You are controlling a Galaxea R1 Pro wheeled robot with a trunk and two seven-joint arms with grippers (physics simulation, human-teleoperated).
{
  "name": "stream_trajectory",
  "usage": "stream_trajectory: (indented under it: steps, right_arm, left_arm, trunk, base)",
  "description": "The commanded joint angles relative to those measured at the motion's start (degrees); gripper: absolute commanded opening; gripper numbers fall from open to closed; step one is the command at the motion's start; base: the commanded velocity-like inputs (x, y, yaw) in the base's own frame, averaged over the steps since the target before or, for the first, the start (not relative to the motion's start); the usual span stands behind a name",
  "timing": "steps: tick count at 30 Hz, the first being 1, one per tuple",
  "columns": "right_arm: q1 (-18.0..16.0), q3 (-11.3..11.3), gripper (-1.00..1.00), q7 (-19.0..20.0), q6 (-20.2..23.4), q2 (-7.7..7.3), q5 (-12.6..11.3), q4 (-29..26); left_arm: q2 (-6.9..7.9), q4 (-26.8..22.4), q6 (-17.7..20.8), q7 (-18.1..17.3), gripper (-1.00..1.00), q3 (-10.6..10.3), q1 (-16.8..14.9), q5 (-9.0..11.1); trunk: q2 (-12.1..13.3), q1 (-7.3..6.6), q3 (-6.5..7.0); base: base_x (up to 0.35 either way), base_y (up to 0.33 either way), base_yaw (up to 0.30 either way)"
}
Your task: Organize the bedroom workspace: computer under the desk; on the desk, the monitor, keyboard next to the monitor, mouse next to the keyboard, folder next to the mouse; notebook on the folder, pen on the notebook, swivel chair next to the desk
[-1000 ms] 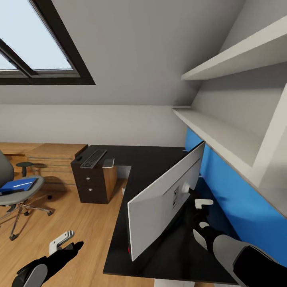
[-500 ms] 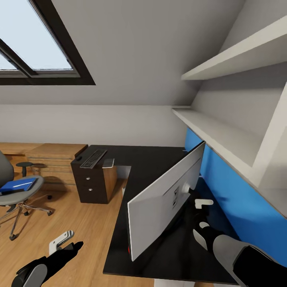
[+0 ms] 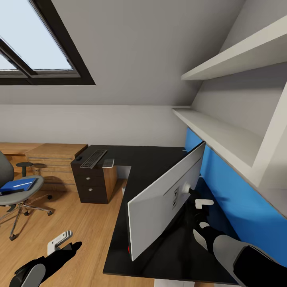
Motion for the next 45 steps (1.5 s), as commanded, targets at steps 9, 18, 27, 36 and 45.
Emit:
stream_trajectory:
  steps: [9, 18, 27, 36, 45]
  right_arm:
    - [0.0, -0.3, -1.0, -0.3, -0.4, -0.03, -2.1, 0.7]
    - [0.0, -0.3, -1.0, -0.3, -0.4, -0.03, -2.1, 0.7]
    - [0.0, -0.2, -1.0, -0.3, -0.4, -0.05, -2.1, 0.7]
    - [0.0, -0.2, -1.0, -0.2, -0.4, -0.03, -2.1, 0.6]
    - [0.0, -0.2, -1.0, -0.3, -0.5, -0.03, -2.1, 0.7]
  left_arm:
    - [0.01, -0.1, 0.2, 0.5, 1.0, 0.0, 0.0, 0.6]
    - [0.01, -0.1, 0.2, 0.5, 1.0, 0.1, 0.0, 0.5]
    - [0.01, -0.1, 0.3, 0.5, 1.0, 2.0, 0.0, 0.6]
    - [0.01, -0.1, 0.3, 0.5, 1.0, 2.1, 0.0, 0.6]
    - [0.01, -0.1, 0.3, 0.5, 1.0, 2.1, 0.0, 0.6]
  trunk:
    - [-0.1, 0.03, -0.12]
    - [-0.1, 0.03, 0.11]
    - [-0.1, 0.03, 0.15]
    - [-0.1, 0.03, 0.15]
    - [-0.1, 0.03, 0.15]
  base:
    - [0.0, 0.0, -0.001]
    - [0.0, 0.0, -0.081]
    - [0.0, 0.0, -0.015]
    - [0.0, 0.0, 0.0]
    - [0.0, 0.0, 0.0]
